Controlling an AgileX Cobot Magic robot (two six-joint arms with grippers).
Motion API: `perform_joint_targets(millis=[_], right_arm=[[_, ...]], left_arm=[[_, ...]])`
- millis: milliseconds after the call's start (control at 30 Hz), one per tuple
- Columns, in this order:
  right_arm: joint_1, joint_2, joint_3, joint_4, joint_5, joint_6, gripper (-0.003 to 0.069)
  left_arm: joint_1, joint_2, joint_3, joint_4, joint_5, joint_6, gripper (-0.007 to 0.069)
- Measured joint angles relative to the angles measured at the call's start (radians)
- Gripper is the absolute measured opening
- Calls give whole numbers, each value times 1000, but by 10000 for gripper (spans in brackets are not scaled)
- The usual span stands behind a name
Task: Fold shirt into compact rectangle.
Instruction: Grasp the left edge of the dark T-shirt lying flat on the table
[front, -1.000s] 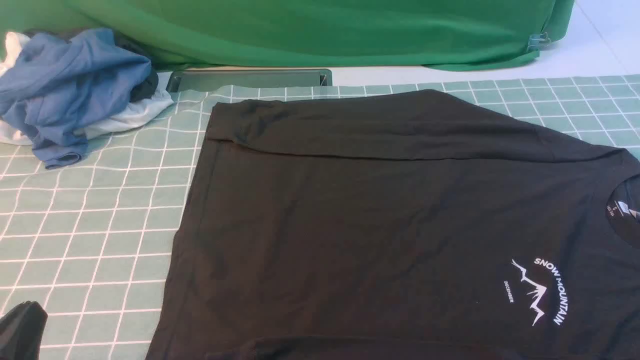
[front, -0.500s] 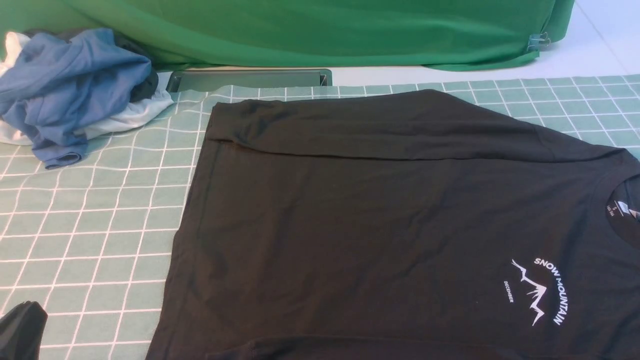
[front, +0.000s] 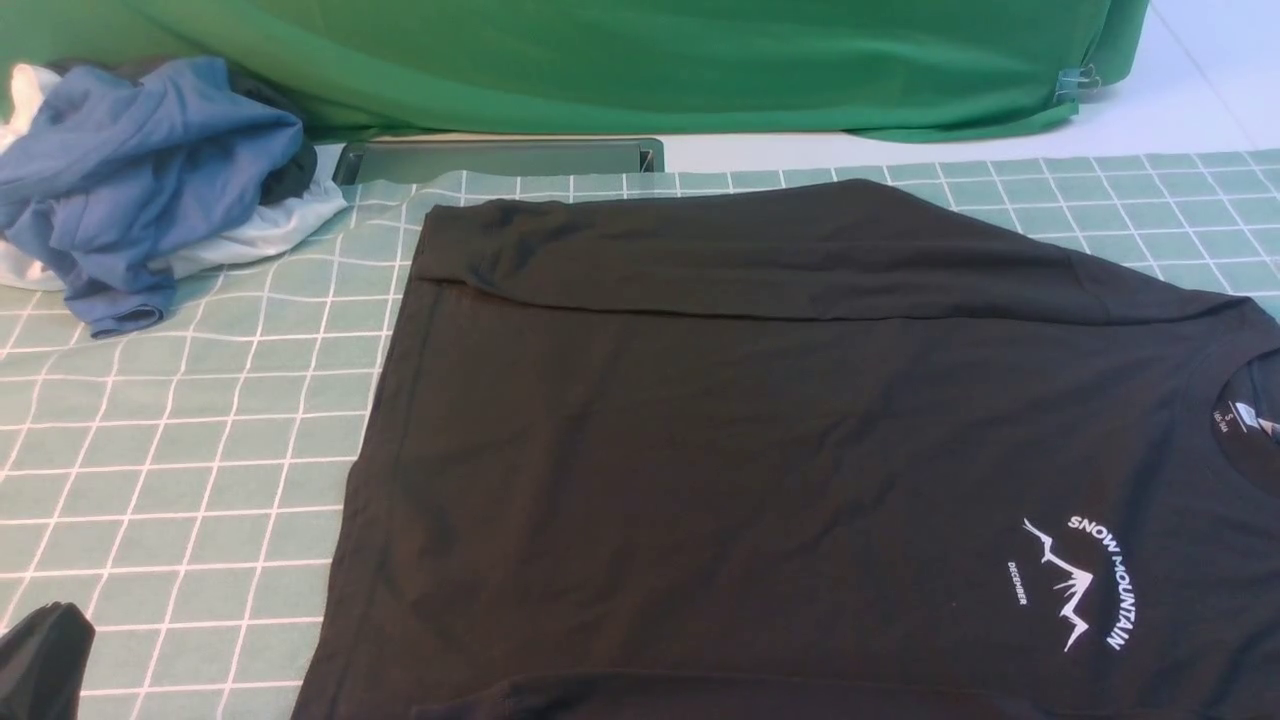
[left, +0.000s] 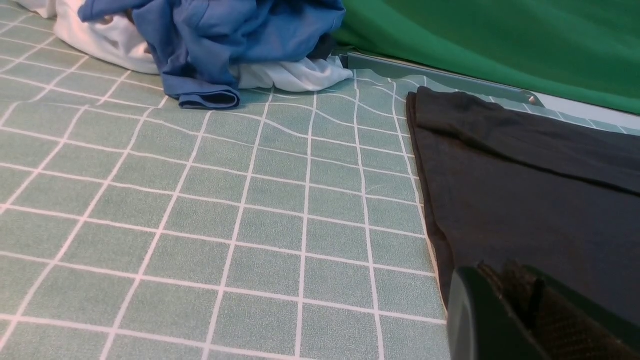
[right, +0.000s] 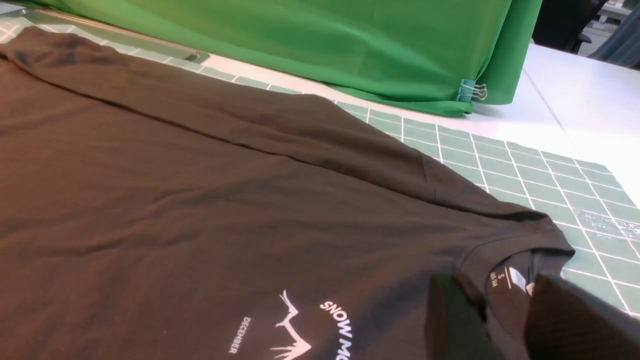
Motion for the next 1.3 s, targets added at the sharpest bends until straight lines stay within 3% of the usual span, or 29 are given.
perform_joint_targets(millis=[300,400,500,633,933,1167,1300], right_arm=[[0,0,0,0,0,0,240],[0,0,0,0,0,0,240],[0,0,0,0,-1,0,240],[0,0,0,0,-18,0,240],[0,0,0,0,-23,-5,241],[0,0,0,0,-23,-16,241],[0,0,0,8,-24,0,241]], left_arm=[[0,0,0,-6,-37,0,35],[0,0,0,-37,-134,0,35],[0,0,0,-155,-306,-70,35],[0,0,0,-229,-418,-139,35],[0,0,0,-230,-505,-181,35],[0,0,0,-234,-711,-221,35],[0,1,-16,-239,-699,-231,35]])
